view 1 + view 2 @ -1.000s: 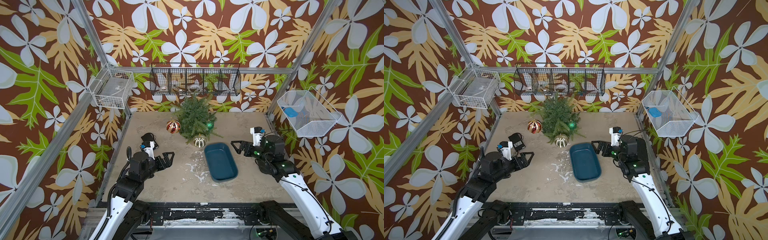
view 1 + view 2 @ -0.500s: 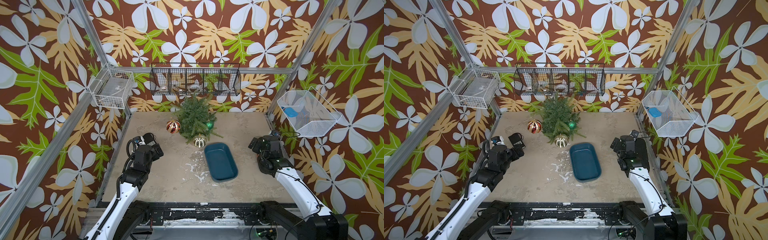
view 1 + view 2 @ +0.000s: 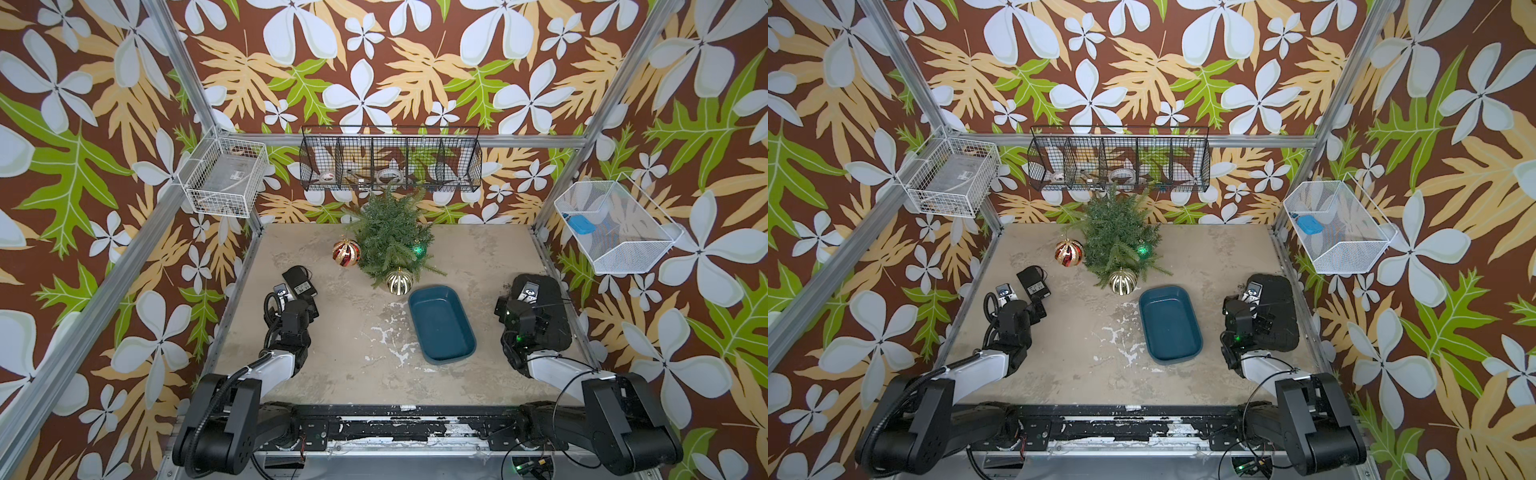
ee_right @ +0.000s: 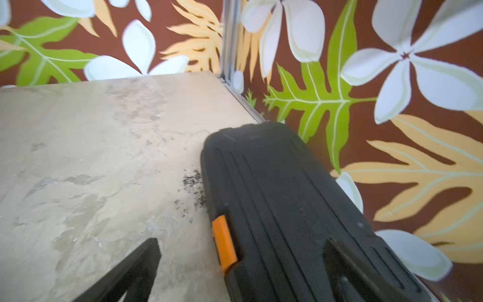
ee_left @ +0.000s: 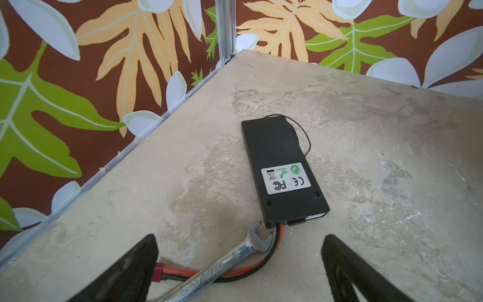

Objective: Decorate the small christmas tree with ornaments
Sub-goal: Reset both arms

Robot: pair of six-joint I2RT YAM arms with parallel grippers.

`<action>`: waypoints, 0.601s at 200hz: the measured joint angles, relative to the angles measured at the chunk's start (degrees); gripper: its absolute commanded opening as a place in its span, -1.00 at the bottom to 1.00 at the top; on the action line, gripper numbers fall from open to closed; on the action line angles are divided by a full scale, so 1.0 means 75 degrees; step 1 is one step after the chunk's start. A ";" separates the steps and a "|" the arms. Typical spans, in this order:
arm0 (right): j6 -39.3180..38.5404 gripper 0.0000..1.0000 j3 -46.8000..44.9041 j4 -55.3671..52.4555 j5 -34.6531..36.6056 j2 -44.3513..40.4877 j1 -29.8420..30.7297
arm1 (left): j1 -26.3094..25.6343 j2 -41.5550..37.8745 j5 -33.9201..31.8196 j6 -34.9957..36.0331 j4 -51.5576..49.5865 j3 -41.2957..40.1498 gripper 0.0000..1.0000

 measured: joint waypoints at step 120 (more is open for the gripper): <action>-0.0877 0.99 -0.0612 0.3672 -0.2442 0.1454 -0.0589 | -0.0070 0.1498 0.1241 0.1110 0.4692 -0.0991 1.00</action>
